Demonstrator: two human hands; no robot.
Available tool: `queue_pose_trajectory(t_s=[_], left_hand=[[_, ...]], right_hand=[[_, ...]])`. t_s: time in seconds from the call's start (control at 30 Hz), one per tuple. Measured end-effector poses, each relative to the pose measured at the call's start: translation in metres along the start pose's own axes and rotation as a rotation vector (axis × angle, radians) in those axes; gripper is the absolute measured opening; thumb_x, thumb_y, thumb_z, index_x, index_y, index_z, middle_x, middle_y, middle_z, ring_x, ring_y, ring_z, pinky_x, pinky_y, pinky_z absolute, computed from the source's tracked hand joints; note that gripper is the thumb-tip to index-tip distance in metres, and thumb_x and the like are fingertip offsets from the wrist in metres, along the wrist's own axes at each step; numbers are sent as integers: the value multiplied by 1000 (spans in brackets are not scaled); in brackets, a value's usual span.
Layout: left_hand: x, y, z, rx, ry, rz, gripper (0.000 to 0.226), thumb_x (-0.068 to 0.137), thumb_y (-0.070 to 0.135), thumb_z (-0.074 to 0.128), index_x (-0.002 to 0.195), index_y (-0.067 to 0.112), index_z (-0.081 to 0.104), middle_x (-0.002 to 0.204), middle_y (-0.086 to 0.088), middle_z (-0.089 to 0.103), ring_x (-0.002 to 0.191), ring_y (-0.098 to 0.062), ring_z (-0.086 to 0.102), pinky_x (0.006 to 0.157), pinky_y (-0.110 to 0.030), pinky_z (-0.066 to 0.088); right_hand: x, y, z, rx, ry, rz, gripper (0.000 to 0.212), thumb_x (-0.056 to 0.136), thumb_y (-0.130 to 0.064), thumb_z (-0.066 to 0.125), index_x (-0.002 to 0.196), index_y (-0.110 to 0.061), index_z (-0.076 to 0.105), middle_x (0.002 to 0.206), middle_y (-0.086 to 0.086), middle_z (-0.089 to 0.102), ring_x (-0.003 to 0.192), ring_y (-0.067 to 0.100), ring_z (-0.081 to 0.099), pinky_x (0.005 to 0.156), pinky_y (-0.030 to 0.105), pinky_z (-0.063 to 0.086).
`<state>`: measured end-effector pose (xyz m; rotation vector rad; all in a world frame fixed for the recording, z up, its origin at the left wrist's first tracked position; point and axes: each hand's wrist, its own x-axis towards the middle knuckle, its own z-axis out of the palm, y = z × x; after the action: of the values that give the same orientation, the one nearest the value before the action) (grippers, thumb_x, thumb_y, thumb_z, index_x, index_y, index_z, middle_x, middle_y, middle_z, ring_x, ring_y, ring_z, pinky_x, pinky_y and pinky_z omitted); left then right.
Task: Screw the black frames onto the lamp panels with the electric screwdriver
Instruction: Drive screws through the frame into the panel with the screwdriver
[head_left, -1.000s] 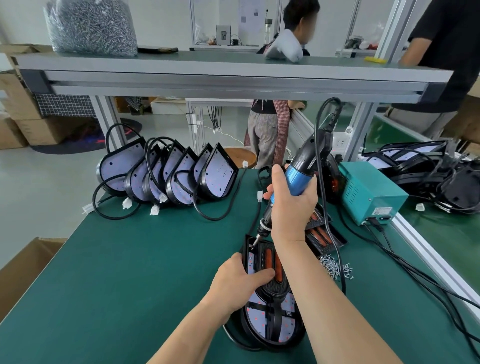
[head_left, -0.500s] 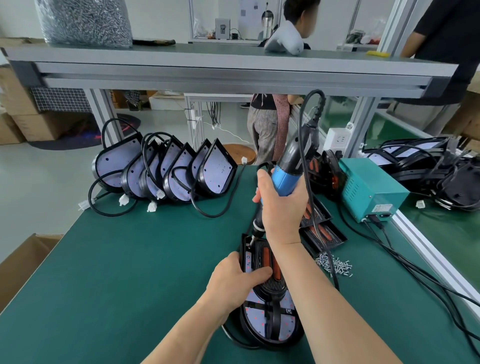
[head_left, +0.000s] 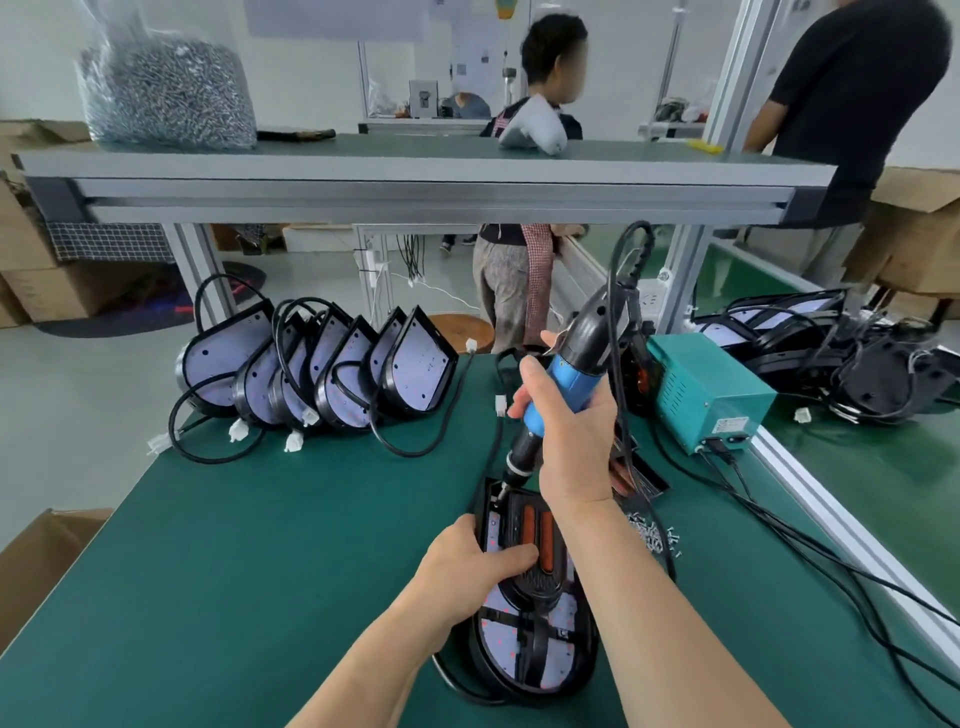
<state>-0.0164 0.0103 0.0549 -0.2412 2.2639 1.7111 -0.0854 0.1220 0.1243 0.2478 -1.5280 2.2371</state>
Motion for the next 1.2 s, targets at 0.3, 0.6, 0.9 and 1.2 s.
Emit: queue_pose_trajectory(t_s=[0.3, 0.6, 0.9, 1.2], left_hand=[[11, 2, 6, 48, -19, 43, 34, 71, 45, 82, 97, 25, 70, 94, 9, 77, 93, -13, 72, 90, -34, 56], [2, 32, 27, 856, 488, 389, 61, 79, 66, 66, 118, 21, 53, 109, 5, 47, 109, -22, 48, 92, -35, 40], [36, 74, 123, 1422, 25, 547, 33, 95, 46, 55, 74, 20, 57, 90, 0, 67, 97, -25, 53, 79, -38, 33], [55, 64, 144, 1525, -4, 468, 39, 96, 28, 62, 66, 18, 40, 68, -1, 48, 81, -25, 44, 76, -37, 27]], right_hand=[[22, -44, -98, 198, 399, -18, 17, 92, -28, 71, 101, -20, 59, 64, -2, 57, 56, 13, 55, 59, 24, 51], [5, -20, -215, 394, 720, 266, 33, 90, -48, 74, 96, -20, 58, 71, -8, 65, 58, 7, 61, 61, 22, 54], [-5, 1, -243, 483, 538, 370, 44, 94, -61, 57, 98, -17, 56, 74, -3, 59, 59, 9, 54, 54, 21, 47], [-5, 5, -250, 492, 525, 389, 43, 95, -60, 58, 95, -17, 57, 73, -3, 56, 58, 9, 52, 54, 21, 45]])
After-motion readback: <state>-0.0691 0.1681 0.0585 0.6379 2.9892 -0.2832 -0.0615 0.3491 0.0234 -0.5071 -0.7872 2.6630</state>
